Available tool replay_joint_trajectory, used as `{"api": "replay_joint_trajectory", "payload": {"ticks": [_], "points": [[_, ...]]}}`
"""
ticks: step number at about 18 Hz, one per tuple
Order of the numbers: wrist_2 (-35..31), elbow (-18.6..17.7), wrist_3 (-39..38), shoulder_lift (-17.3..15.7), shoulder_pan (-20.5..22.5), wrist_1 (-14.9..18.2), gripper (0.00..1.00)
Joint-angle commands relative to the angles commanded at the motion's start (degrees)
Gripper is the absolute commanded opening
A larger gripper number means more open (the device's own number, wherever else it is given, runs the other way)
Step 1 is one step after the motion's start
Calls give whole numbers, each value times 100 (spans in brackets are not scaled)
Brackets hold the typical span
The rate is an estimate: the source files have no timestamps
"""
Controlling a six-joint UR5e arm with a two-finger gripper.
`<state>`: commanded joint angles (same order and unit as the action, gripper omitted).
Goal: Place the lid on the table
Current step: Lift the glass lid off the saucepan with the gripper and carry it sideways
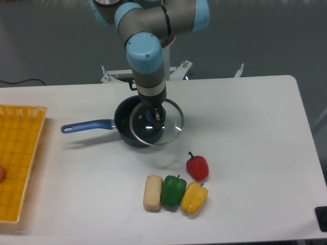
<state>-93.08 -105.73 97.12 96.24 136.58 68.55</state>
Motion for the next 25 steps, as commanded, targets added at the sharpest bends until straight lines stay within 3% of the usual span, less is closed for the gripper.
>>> {"api": "replay_joint_trajectory", "payload": {"ticks": [25], "points": [[-44, 88, 588, 220, 650, -70, 49]]}}
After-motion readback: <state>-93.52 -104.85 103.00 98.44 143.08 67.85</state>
